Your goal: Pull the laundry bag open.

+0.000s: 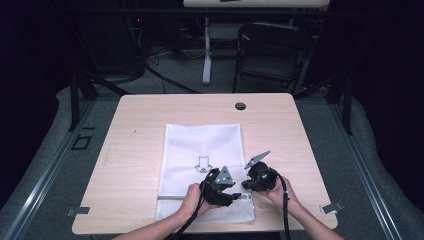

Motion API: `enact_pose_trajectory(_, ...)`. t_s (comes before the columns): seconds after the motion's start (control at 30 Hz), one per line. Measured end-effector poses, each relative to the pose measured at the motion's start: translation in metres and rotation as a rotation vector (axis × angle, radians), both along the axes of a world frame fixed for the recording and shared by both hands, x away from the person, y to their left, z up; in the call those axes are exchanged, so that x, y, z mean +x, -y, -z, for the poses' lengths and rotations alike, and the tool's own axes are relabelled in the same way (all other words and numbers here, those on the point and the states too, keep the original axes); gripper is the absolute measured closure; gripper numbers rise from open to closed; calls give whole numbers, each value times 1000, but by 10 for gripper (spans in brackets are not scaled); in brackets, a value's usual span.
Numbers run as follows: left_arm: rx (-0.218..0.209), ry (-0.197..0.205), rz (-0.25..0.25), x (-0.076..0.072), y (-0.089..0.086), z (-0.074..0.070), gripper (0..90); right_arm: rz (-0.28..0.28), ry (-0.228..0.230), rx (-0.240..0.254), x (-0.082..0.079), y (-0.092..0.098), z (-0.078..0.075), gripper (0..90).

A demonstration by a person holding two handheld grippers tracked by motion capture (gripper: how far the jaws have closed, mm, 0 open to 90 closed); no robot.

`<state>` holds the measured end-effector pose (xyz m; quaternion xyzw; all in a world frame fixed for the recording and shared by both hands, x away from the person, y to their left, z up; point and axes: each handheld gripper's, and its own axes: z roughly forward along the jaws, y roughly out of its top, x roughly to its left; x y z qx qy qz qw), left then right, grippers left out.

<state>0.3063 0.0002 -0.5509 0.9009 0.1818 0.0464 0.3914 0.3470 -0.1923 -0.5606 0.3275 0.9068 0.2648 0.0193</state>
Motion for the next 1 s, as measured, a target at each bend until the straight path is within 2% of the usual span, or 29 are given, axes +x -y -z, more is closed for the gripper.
enact_pose_trajectory(0.07, 20, -1, 24, -1, 4, 2, 611, 18, -29, 18, 2, 3, 1, 900)
enact_pose_trajectory(0.2, 32, 1, 49, -4, 13, 8, 663, 15, -20, 15, 1, 2, 1, 900)
enact_pose_trajectory(0.3, 44, 2, 29, -3, 19, 14, 698, 17, -26, 22, 2, 3, 1, 900)
enact_pose_trajectory(0.33, 35, -12, 39, -2, 20, 15, 707, 28, -36, 38, 2, 2, 1, 900)
enact_pose_trajectory(0.43, 24, -22, 47, 0, 24, 18, 714, 25, -40, 35, 3, 4, 1, 900)
enact_pose_trajectory(0.57, 23, -20, 56, 1, 31, 20, 720, 38, -45, 49, 2, 3, 2, 900)
enact_pose_trajectory(0.63, 29, -30, 62, 1, 34, 22, 746, 35, -48, 46, 2, 4, 2, 900)
enact_pose_trajectory(0.7, 42, -18, 55, 0, 36, 23, 781, 40, -45, 49, 2, 3, 2, 900)
enact_pose_trajectory(0.77, 41, -14, 51, 0, 37, 24, 805, 54, -46, 69, 1, 3, 3, 900)
enact_pose_trajectory(0.83, 37, -22, 58, 1, 36, 24, 819, 37, -48, 49, 2, 4, 2, 900)
enact_pose_trajectory(0.87, 24, -24, 54, 1, 35, 24, 824, 54, -45, 69, 1, 3, 3, 900)
enact_pose_trajectory(0.93, 25, -22, 46, 1, 34, 23, 833, 35, -50, 50, 2, 4, 2, 900)
enact_pose_trajectory(0.97, 1, -27, 49, 1, 33, 23, 837, 35, -49, 50, 2, 4, 2, 900)
enact_pose_trajectory(1.0, -5, -32, 55, 0, 32, 22, 843, 34, -49, 50, 2, 4, 2, 900)
